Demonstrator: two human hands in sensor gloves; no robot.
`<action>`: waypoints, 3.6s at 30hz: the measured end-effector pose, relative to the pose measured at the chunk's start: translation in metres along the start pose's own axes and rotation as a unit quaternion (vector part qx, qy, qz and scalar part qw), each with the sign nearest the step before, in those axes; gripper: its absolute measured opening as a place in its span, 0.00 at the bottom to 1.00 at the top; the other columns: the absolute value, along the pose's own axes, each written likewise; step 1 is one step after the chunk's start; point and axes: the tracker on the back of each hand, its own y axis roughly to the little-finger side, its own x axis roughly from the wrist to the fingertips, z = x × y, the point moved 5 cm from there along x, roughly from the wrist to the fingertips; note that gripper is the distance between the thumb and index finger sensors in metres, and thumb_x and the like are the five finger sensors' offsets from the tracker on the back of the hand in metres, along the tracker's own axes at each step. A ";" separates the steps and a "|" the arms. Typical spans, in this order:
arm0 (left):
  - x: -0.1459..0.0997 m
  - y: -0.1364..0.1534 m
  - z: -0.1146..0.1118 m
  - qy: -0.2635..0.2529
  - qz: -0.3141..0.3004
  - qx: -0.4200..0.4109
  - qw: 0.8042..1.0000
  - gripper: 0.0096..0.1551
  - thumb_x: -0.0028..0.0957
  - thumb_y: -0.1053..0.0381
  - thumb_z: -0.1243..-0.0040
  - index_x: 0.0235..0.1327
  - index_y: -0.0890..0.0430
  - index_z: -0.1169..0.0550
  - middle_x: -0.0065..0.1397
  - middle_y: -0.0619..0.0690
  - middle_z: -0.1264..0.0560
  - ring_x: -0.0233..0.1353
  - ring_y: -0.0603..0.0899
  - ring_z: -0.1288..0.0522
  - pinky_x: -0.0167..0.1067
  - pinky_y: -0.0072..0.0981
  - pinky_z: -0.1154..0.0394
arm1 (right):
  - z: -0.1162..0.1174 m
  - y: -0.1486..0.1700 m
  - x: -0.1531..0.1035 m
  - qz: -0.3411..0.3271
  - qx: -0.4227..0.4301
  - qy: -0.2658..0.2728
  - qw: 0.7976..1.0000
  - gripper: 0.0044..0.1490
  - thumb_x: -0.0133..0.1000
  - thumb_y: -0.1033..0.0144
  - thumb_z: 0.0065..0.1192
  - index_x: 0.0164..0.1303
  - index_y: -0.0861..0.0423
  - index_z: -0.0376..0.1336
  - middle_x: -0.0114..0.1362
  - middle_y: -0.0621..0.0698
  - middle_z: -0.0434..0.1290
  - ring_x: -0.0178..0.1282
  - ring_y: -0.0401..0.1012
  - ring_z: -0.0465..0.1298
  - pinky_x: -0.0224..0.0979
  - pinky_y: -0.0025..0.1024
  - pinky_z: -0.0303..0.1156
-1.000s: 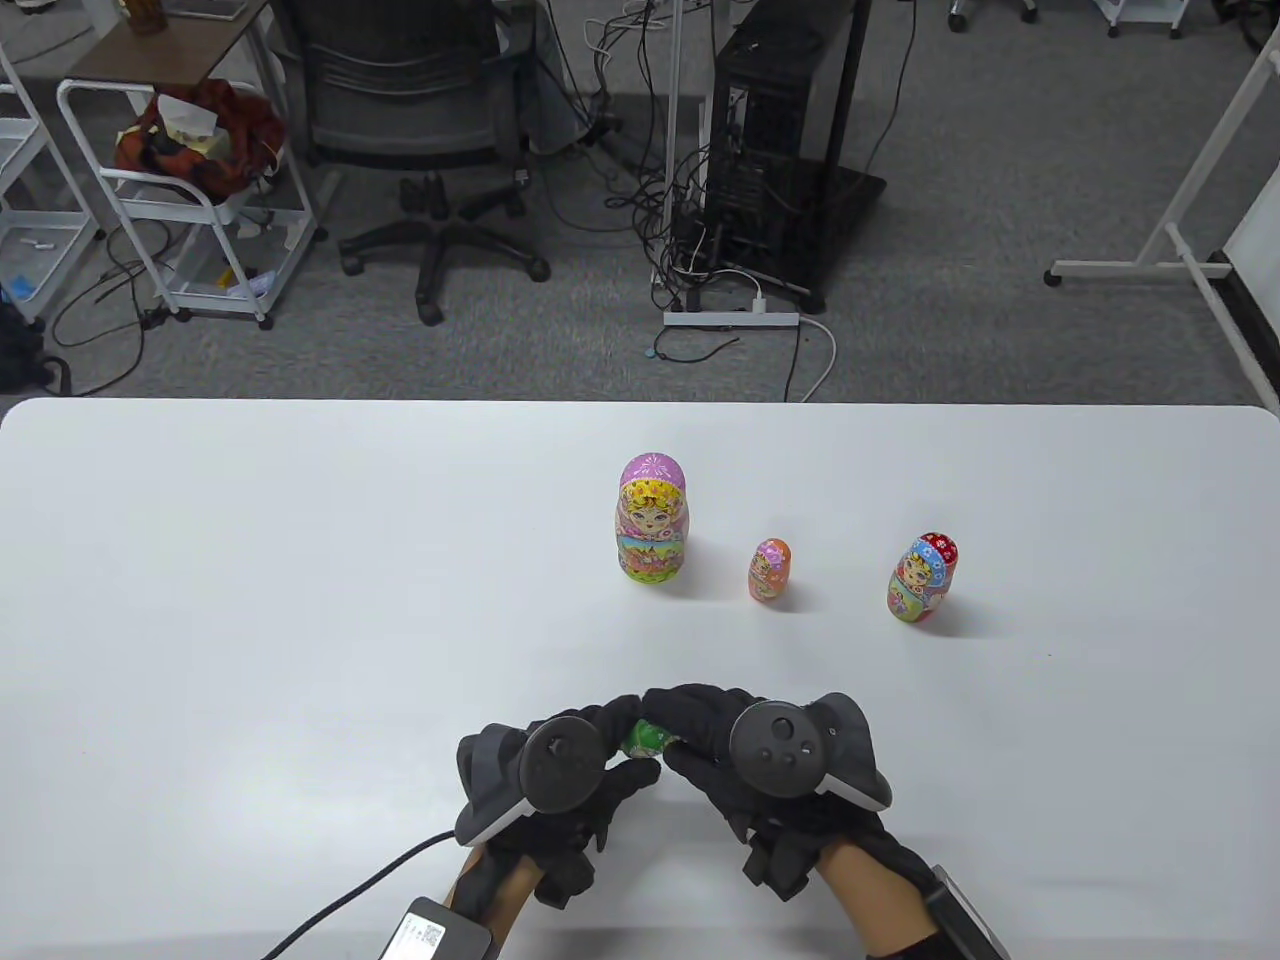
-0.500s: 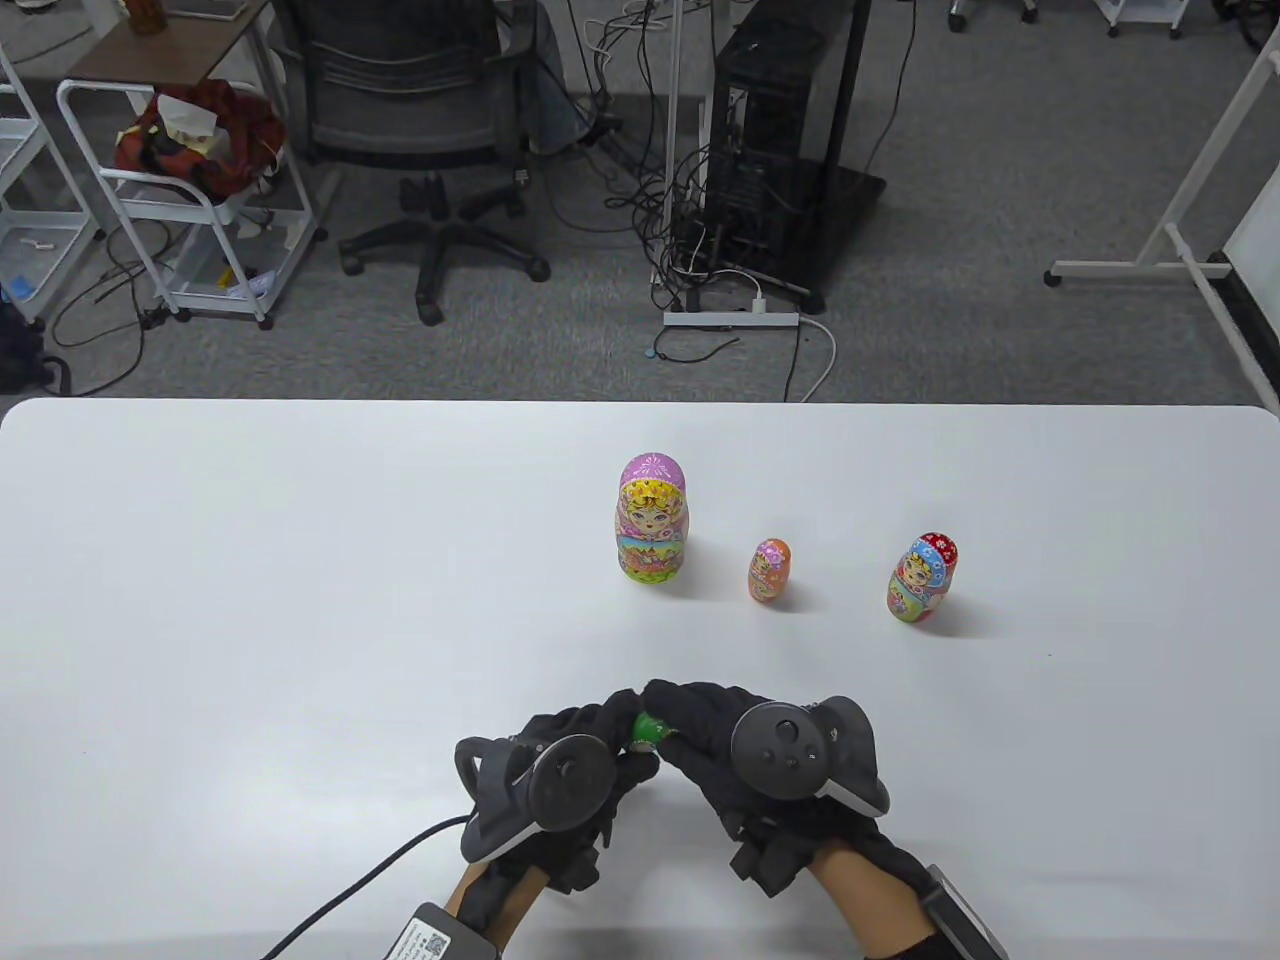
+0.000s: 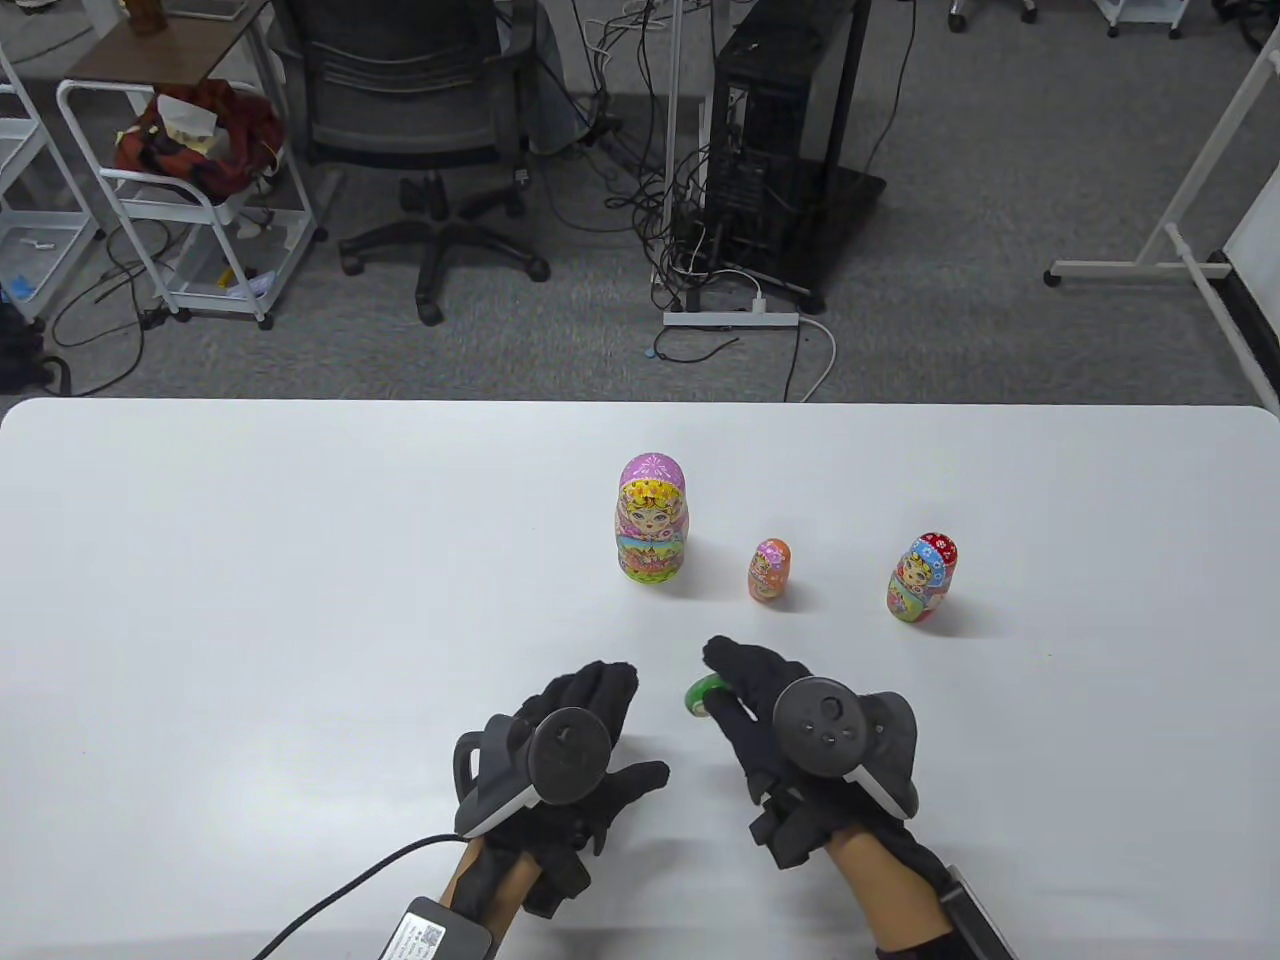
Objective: Nest individual Russian dolls into a nested set
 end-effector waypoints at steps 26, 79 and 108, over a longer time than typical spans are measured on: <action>0.005 0.021 -0.002 -0.017 0.050 0.118 0.992 0.59 0.41 0.21 0.48 0.81 0.45 0.54 0.86 0.57 0.57 0.84 0.67 0.52 0.72 0.77 0.57 | 0.032 0.076 0.007 0.171 -0.271 -0.081 0.944 0.42 0.53 0.43 0.64 0.76 0.43 0.52 0.80 0.56 0.61 0.72 0.53 0.70 0.72 0.56 0.65; 0.000 -0.020 -0.002 -0.014 -0.007 0.000 1.000 0.52 0.39 0.26 0.39 0.70 0.55 0.32 0.63 0.48 0.19 0.59 0.51 0.16 0.64 0.53 0.23 | 0.051 -0.020 -0.006 -0.055 0.176 -0.165 0.969 0.35 0.53 0.43 0.61 0.70 0.37 0.56 0.68 0.52 0.73 0.56 0.46 0.79 0.66 0.48 0.71; 0.006 0.003 -0.010 0.006 0.018 0.038 0.999 0.47 0.37 0.22 0.38 0.58 0.55 0.20 0.50 0.46 0.12 0.47 0.48 0.12 0.57 0.49 0.18 | 0.036 -0.046 -0.019 -0.069 0.041 -0.058 0.995 0.37 0.51 0.43 0.65 0.70 0.39 0.57 0.68 0.52 0.73 0.58 0.46 0.79 0.67 0.49 0.72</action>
